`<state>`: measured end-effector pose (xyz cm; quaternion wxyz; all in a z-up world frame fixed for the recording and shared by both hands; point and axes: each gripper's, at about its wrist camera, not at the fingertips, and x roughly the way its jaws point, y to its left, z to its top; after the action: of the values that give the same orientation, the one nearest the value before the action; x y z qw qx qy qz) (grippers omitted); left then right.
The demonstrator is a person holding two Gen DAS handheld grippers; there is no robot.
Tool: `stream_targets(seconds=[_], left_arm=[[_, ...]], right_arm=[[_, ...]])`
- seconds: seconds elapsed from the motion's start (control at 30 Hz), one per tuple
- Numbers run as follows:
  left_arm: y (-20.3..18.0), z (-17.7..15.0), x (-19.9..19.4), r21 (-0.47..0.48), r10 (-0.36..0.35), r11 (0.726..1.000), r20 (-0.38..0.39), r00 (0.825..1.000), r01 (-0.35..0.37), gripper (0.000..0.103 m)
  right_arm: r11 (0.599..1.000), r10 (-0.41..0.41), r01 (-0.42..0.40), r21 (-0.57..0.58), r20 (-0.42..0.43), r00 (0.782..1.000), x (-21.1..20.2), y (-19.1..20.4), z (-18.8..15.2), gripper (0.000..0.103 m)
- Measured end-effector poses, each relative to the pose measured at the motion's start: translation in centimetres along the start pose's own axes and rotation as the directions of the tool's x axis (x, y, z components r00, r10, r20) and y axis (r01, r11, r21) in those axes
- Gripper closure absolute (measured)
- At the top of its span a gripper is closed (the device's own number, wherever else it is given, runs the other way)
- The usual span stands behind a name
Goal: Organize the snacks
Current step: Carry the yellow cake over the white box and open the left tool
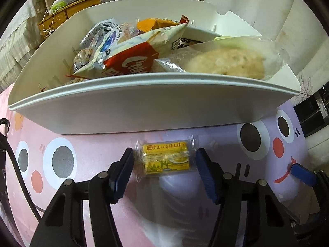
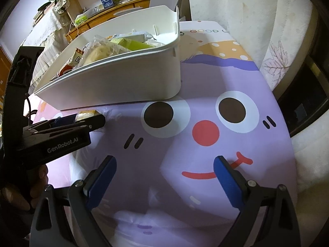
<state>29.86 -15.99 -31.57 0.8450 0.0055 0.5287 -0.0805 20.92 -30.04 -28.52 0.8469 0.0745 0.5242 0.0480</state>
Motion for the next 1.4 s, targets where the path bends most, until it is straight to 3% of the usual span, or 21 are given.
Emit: stream_targets(seconds=[0.5, 0.9, 1.17, 1.4], left_arm=[[1.5, -0.5, -0.3, 0.023, -0.033, 0.999, 0.027, 0.999, 0.032, 0.054], [6.0, -2.6, -6.5, 0.095, -0.062, 0.994, 0.086, 0.994, 0.054, 0.054], [8.9, -1.0, -11.7, 0.158, -0.122, 0.983, 0.145, 0.982, 0.099, 0.054], [10.5, 2.1, -13.4, 0.221, -0.182, 0.964, 0.153, 0.971, 0.145, 0.054]], right_arm=[[1.0, 0.007, -0.007, 0.026, 0.003, 1.0, -0.9, 0.9, -1.3, 0.007], [1.0, 0.001, -0.001, -0.003, 0.029, 1.0, -2.0, 4.5, -2.3, 0.007], [1.0, -0.014, 0.015, -0.015, 0.021, 1.0, -1.9, 8.1, -3.2, 0.007], [0.999, -0.034, 0.034, -0.001, 0.034, 0.999, -2.1, 11.7, -4.0, 0.007]])
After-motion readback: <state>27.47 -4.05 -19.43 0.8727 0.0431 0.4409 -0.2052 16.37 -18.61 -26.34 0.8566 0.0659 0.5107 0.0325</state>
